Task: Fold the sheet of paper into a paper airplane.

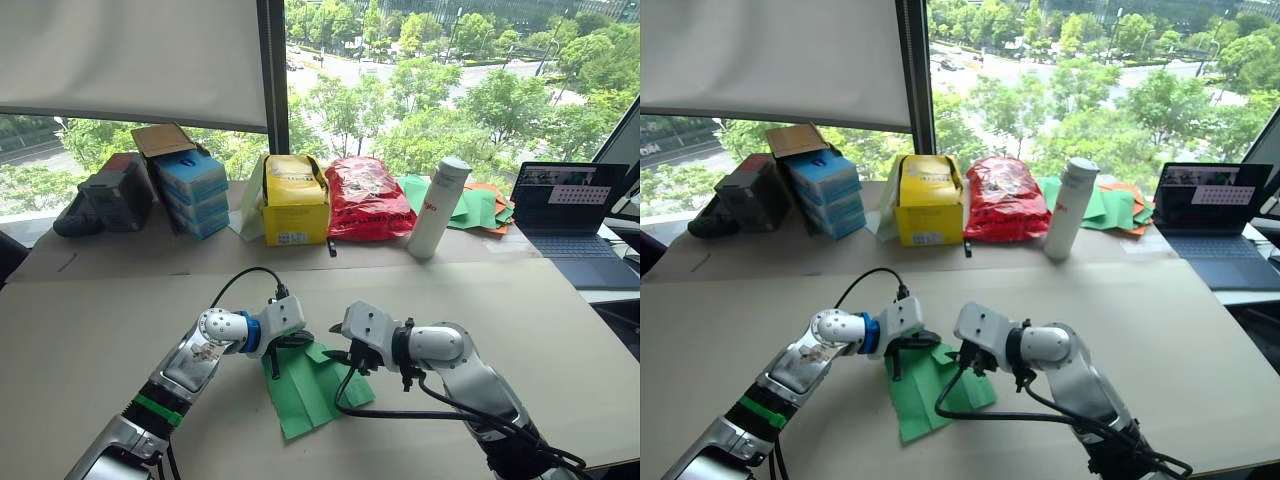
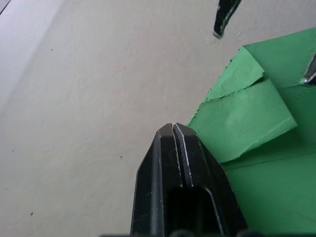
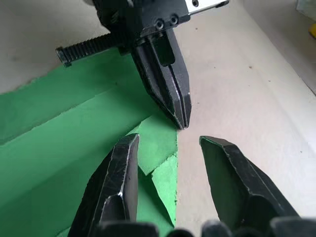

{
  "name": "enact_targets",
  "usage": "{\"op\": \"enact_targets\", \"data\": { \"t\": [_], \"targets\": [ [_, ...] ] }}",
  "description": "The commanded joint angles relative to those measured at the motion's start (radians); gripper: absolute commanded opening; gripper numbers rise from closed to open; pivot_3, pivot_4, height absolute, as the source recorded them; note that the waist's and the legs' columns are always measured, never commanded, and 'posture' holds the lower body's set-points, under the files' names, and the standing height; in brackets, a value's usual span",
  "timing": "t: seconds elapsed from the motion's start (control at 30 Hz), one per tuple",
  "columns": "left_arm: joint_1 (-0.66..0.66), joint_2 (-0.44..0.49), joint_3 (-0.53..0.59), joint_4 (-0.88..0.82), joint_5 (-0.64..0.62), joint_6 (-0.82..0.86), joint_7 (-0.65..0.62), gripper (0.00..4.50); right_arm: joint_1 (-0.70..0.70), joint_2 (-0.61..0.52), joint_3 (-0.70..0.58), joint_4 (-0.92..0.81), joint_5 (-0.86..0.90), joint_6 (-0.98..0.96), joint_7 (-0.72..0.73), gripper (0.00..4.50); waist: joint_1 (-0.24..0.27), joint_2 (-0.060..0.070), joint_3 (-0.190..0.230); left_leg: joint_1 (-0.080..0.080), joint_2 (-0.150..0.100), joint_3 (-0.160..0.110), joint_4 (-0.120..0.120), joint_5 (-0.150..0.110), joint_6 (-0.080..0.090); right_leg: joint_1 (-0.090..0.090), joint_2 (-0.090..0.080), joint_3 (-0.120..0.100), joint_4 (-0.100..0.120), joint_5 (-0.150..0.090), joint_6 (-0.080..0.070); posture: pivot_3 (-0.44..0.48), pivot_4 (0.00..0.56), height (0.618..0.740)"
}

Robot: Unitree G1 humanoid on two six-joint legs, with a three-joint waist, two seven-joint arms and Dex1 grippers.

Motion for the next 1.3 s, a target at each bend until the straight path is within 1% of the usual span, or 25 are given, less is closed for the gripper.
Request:
{"op": "enact_targets", "data": {
  "t": [0.03, 0.2, 0.5, 0.8, 1.07, 1.3],
  "targets": [
    [0.016, -0.003, -0.029, 0.037, 0.035, 0.005, -0.004, 0.00, -0.034, 0.004, -0.019, -0.025, 0.062, 0.052, -0.011, 1.72, 0.000, 0.000, 0.000, 0.000, 0.000, 0.000, 0.000, 0.000, 0.000, 0.000, 0.000, 0.000, 0.000, 0.000, 0.000, 0.000, 0.150, 0.740],
    [0.010, 0.000, -0.020, 0.040, 0.035, 0.001, -0.006, 0.00, -0.056, 0.045, 0.039, 0.068, 0.048, 0.054, -0.092, 0.04, 0.001, 0.000, 0.000, -0.001, 0.000, 0.000, 0.001, 0.000, 0.000, 0.000, -0.001, 0.000, 0.000, 0.000, 0.000, 0.000, 0.150, 0.740],
    [0.008, -0.005, -0.022, 0.040, 0.035, 0.000, -0.003, 0.00, -0.078, 0.082, 0.122, 0.208, 0.036, -0.014, -0.156, 0.04, 0.000, 0.000, 0.000, -0.001, -0.001, 0.001, 0.001, 0.001, -0.002, 0.000, 0.000, 0.000, 0.000, 0.000, 0.000, 0.000, 0.150, 0.740],
    [0.008, -0.012, -0.020, 0.037, 0.038, -0.001, -0.002, 0.00, -0.081, 0.063, 0.200, 0.358, -0.004, 0.086, -0.192, 0.04, -0.003, 0.000, -0.002, 0.002, 0.000, 0.000, 0.001, 0.000, 0.000, 0.002, 0.000, 0.000, 0.001, 0.000, 0.000, 0.000, 0.150, 0.740],
    [0.015, -0.016, -0.017, 0.034, 0.046, -0.002, -0.003, 0.00, -0.063, 0.025, 0.213, 0.347, 0.008, 0.138, -0.181, 0.04, -0.001, 0.001, -0.006, 0.004, 0.000, 0.000, 0.001, 0.000, 0.001, 0.003, -0.001, 0.001, 0.001, 0.000, 0.000, 0.000, 0.150, 0.740],
    [0.017, -0.018, -0.015, 0.035, 0.048, -0.004, -0.005, 0.00, -0.016, -0.043, 0.202, 0.281, 0.024, 0.179, -0.177, 0.04, 0.009, 0.001, -0.007, 0.004, 0.000, 0.000, 0.001, -0.001, 0.002, 0.004, -0.003, 0.001, 0.000, 0.000, 0.000, 0.000, 0.150, 0.740]
  ]
}}
